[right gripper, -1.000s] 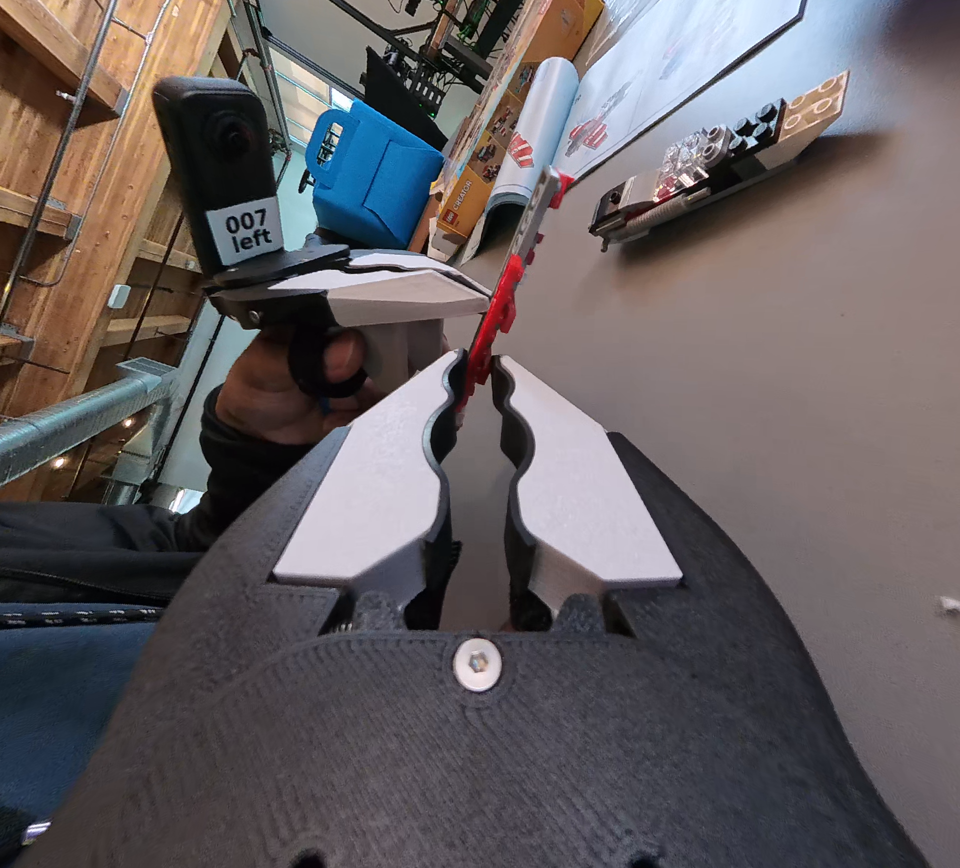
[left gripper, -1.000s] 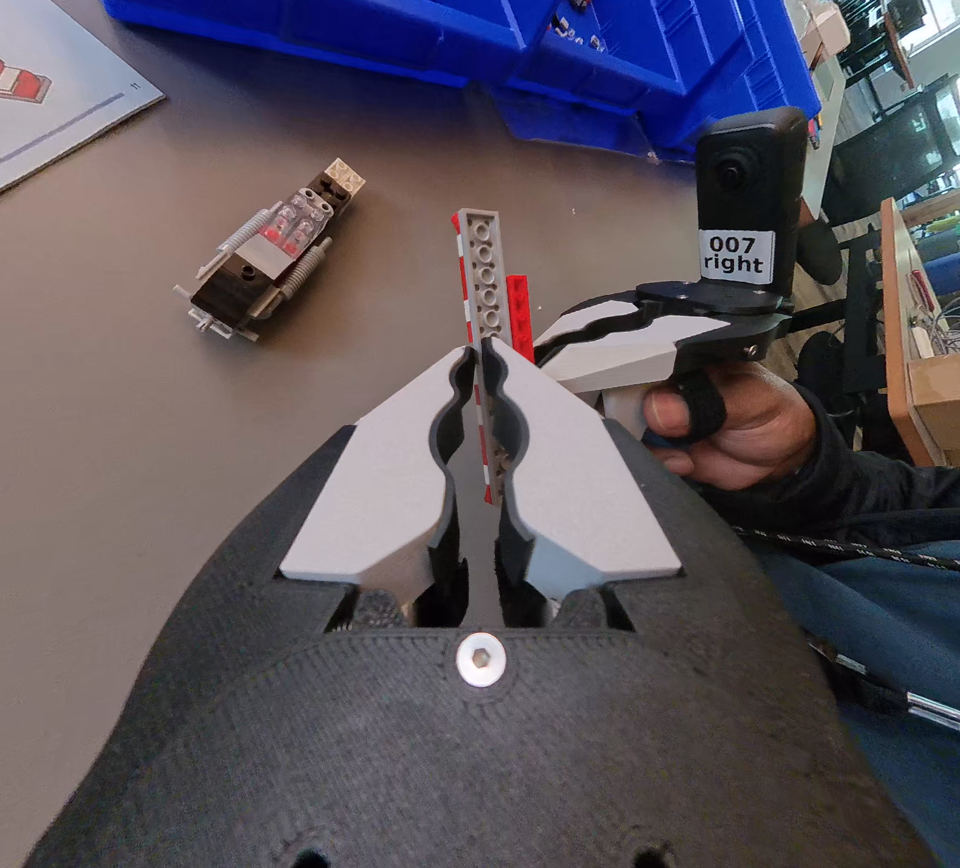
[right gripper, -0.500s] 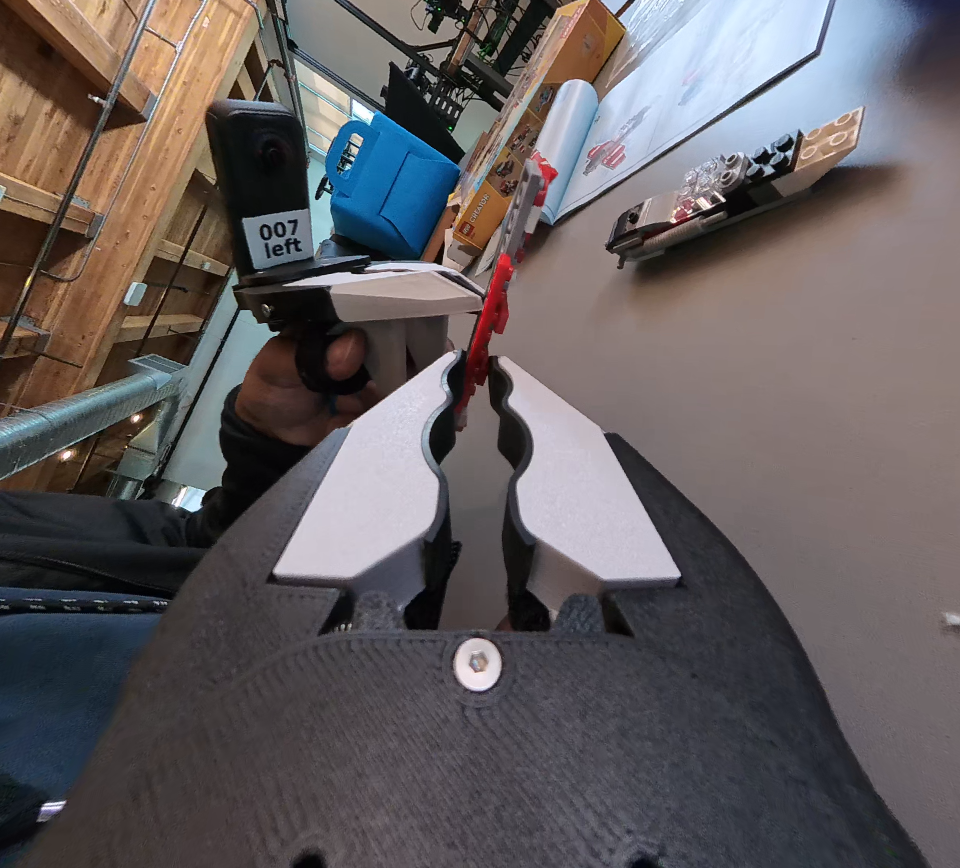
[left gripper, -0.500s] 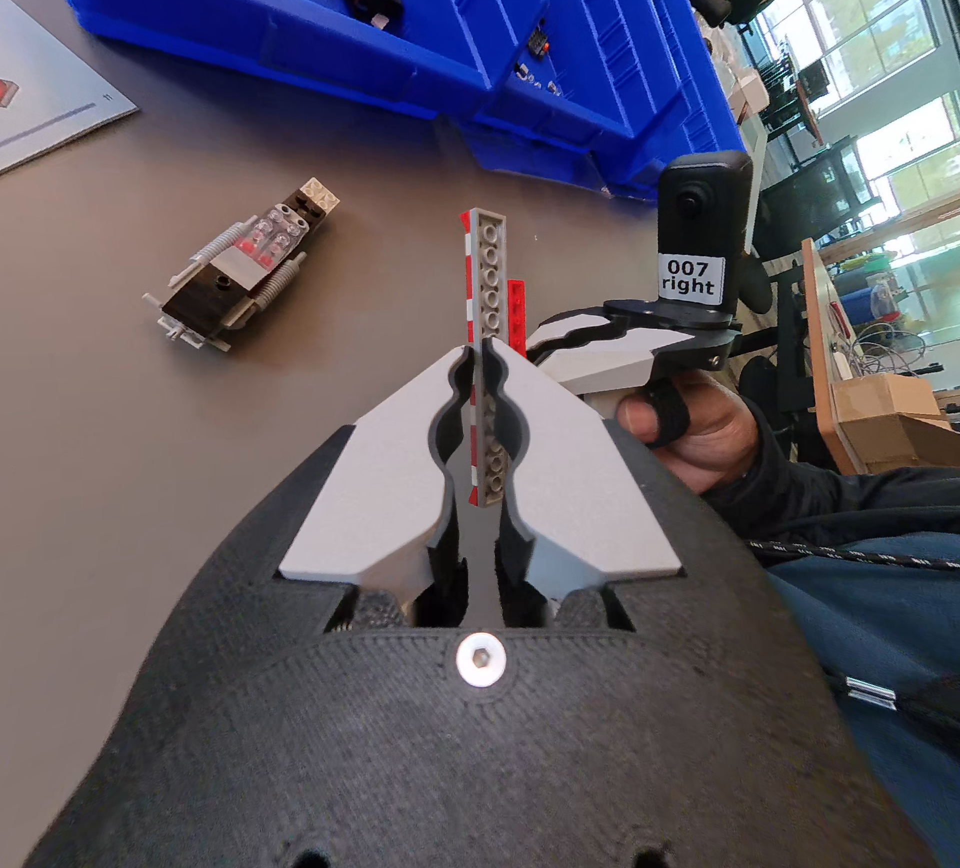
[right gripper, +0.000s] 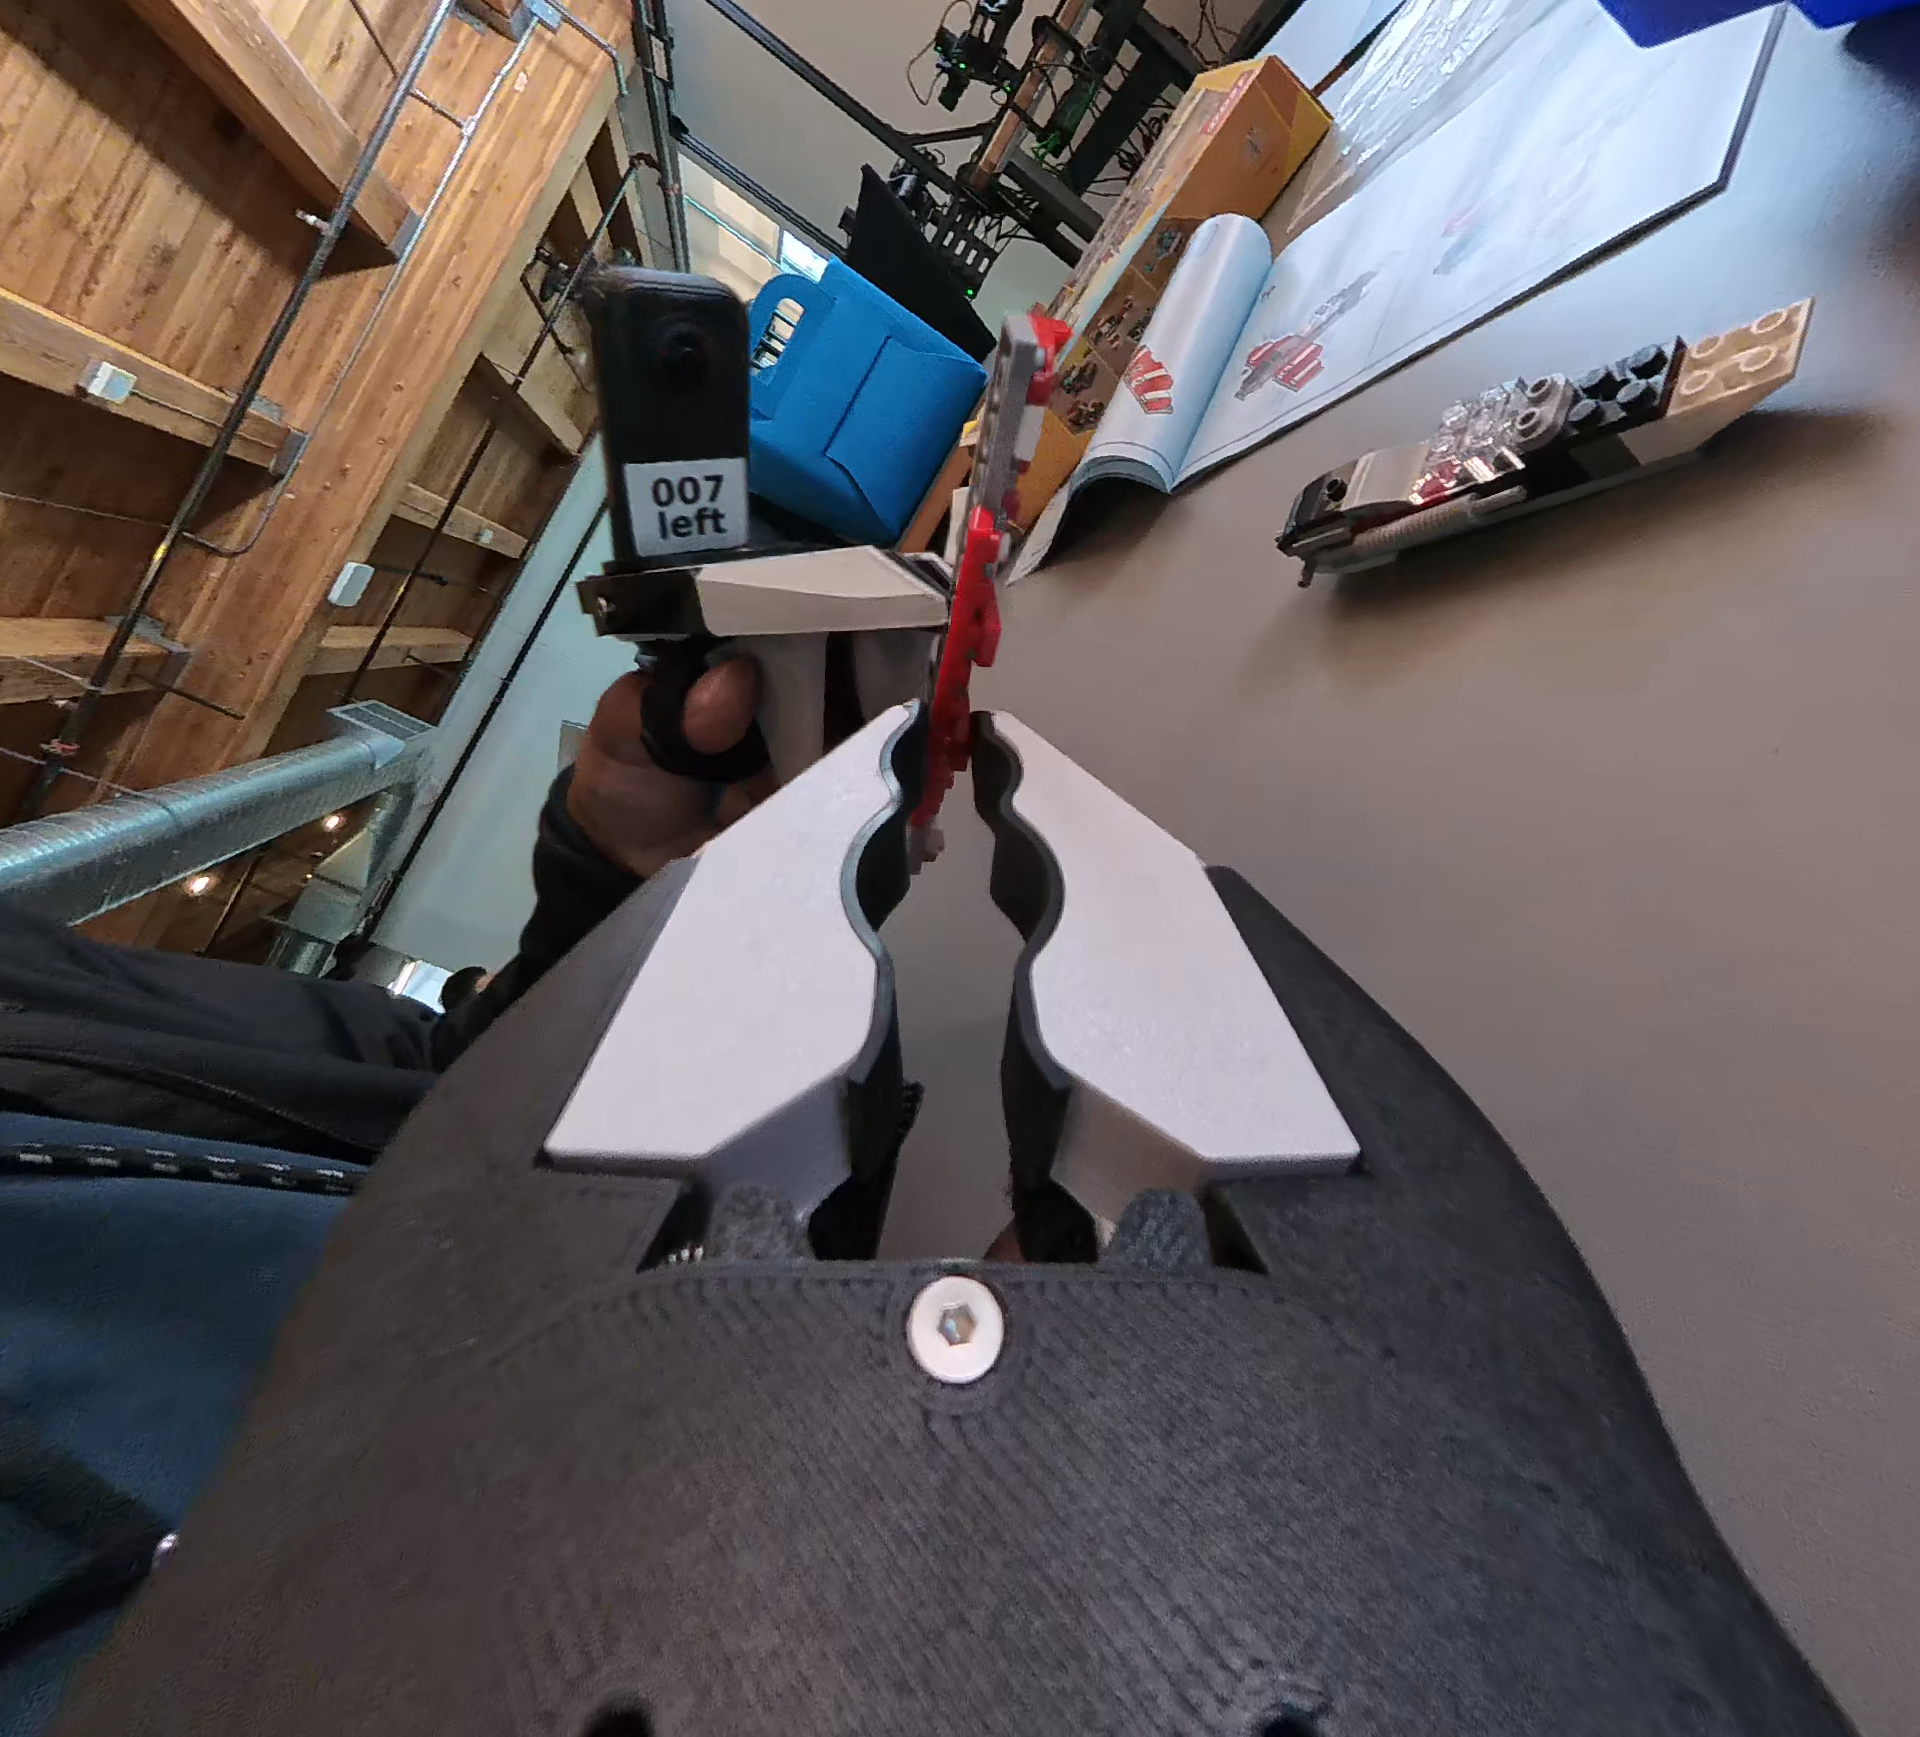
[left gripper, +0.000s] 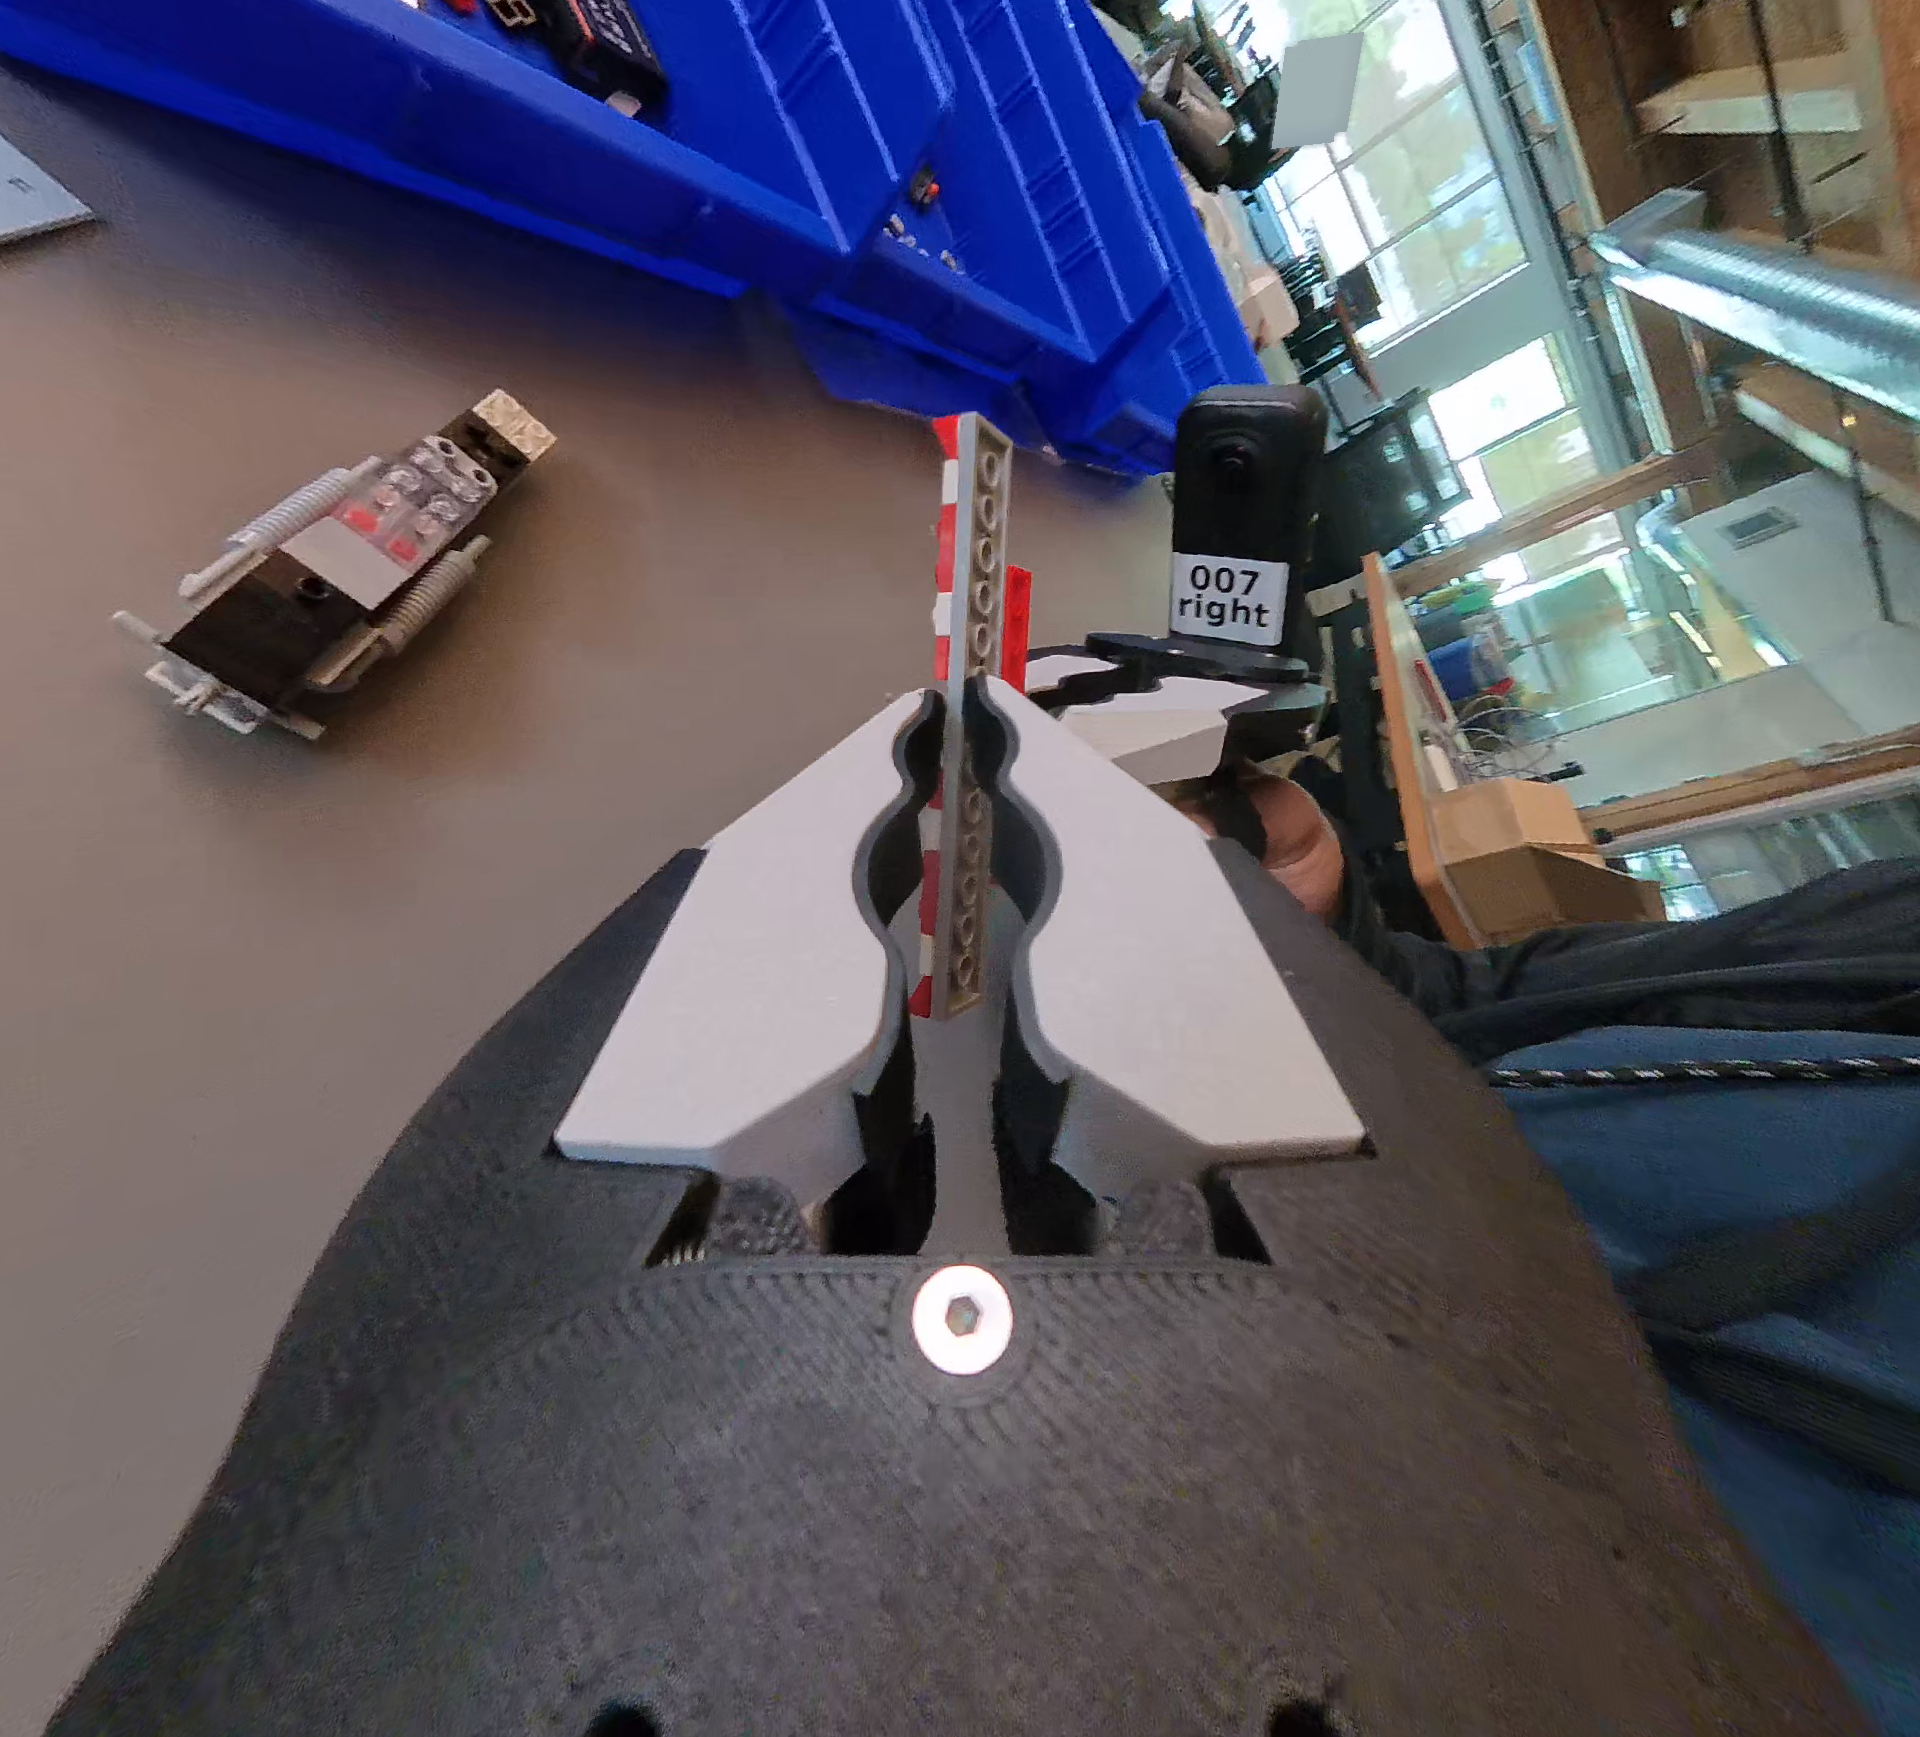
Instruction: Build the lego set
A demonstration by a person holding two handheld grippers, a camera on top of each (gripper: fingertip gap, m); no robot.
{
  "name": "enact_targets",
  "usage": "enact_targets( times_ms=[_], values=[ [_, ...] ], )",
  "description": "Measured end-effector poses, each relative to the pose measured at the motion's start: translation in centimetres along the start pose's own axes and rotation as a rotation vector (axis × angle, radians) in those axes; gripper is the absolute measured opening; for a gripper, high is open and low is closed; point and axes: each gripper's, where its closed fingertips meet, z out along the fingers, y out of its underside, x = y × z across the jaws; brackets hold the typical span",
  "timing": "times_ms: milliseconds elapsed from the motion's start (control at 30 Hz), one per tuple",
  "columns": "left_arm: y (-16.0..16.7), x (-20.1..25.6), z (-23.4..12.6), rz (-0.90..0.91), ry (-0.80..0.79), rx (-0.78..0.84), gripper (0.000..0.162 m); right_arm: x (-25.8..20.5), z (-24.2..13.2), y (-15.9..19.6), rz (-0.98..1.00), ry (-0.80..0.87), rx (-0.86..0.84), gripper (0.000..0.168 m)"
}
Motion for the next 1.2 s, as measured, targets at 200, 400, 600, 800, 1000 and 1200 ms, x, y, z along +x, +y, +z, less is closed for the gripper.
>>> enact_targets(
  times_ms=[200,400,600,800,1000,1200],
  values=[
    [-0.1,0.3,-0.4,-0.032,0.071,0.015,0.008,-0.5,0.1,0.0,0.004,-0.027,0.0,0.006],
    [-0.2,0.8,-0.9,0.023,0.157,0.001,0.023,-1.5,0.2,0.0,-0.079,-0.046,-0.032,0.006],
    [0.7,2.4,-0.6,0.181,0.245,-0.106,0.042,-2.6,0.4,0.7,-0.225,-0.045,-0.118,0.006],
    [1.4,3.4,-0.4,0.279,0.297,-0.163,0.025,-3.1,0.7,1.4,-0.315,-0.025,-0.166,0.006],
    [1.1,3.9,-1.0,0.32,0.324,-0.143,0.014,-3.4,0.6,1.2,-0.407,0.002,-0.183,0.006],
    [0.7,5.0,-1.6,0.432,0.353,-0.091,0.011,-4.3,0.6,0.8,-0.501,0.003,-0.178,0.007]
  ],
)
